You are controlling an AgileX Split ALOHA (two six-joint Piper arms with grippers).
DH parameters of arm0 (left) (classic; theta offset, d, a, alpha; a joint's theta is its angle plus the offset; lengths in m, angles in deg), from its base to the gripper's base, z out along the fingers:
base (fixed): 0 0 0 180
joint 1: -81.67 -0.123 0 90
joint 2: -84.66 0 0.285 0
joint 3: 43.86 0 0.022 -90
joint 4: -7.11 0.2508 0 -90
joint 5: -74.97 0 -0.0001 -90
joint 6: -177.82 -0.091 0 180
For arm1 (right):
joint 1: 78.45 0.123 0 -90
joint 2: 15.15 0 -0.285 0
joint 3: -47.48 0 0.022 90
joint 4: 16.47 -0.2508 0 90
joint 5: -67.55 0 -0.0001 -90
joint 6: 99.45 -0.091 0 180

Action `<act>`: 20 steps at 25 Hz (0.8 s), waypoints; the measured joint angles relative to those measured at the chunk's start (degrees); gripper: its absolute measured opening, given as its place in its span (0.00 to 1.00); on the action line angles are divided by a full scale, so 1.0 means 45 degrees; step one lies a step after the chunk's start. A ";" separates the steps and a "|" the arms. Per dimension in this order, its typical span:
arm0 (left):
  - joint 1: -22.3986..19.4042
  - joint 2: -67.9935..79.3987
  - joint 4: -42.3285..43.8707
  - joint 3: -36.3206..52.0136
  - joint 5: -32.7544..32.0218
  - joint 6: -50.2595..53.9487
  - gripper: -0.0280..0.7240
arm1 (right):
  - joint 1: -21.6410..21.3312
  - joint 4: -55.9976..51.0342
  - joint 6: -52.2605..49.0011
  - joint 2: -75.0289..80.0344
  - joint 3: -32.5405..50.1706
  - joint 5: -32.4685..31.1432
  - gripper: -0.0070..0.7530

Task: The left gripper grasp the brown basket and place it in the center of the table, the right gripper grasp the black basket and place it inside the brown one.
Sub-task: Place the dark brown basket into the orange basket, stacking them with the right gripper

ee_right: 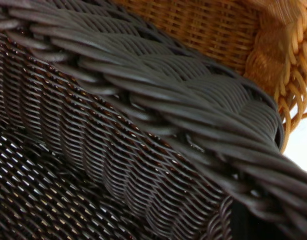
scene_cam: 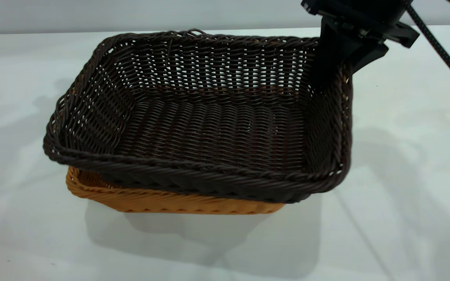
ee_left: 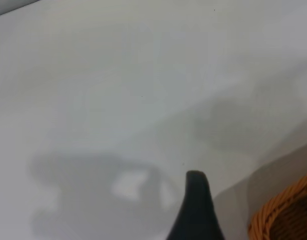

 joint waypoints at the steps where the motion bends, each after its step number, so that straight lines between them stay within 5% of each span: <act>1: 0.0000 0.0000 -0.0033 0.0000 0.0000 0.0000 0.71 | 0.0000 -0.0020 -0.0015 0.0038 -0.0024 0.0000 0.15; 20: 0.0000 0.0000 -0.0121 0.0000 -0.0107 0.0027 0.71 | 0.0596 -0.0601 -0.0002 0.0453 -0.0414 0.0728 0.15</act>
